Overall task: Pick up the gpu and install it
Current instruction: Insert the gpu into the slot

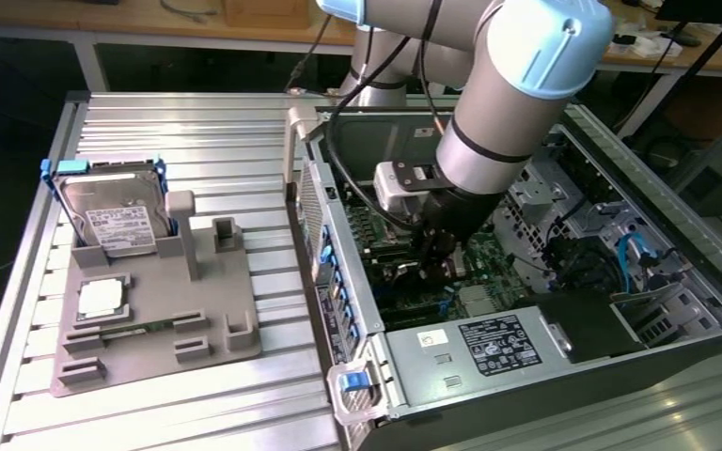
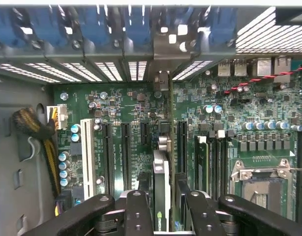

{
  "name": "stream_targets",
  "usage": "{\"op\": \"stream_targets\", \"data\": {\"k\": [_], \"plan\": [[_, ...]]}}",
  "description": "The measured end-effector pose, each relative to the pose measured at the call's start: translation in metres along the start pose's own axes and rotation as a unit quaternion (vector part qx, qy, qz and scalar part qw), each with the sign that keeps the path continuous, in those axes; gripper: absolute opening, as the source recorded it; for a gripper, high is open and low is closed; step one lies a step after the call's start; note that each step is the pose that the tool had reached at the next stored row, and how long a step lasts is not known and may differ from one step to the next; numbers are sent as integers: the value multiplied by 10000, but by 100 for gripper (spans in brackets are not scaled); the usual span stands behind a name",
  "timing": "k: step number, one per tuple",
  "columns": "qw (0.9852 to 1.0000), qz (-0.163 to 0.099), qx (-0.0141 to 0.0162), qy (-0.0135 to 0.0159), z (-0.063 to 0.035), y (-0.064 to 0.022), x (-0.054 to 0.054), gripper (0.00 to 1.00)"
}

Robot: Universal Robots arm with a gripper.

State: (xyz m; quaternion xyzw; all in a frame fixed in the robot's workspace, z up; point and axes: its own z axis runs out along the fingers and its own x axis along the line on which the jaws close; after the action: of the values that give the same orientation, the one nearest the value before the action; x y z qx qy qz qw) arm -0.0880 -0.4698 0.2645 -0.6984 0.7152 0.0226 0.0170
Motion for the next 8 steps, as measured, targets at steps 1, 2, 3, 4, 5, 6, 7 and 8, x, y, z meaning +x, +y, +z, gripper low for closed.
{"op": "stream_targets", "data": {"k": [1,2,3,4,5,6,7,8], "plan": [[10000,0,1,1,-26,1,-2,34],[10000,0,1,3,-50,1,-4,34],[10000,-1,2,6,-78,1,-7,34],[10000,0,3,10,-108,2,-11,34],[10000,0,4,13,-136,2,-14,34],[10000,-1,5,14,-161,2,-16,34],[10000,-1,5,15,-189,2,-19,34],[10000,-1,6,17,-219,2,-21,34]]}}
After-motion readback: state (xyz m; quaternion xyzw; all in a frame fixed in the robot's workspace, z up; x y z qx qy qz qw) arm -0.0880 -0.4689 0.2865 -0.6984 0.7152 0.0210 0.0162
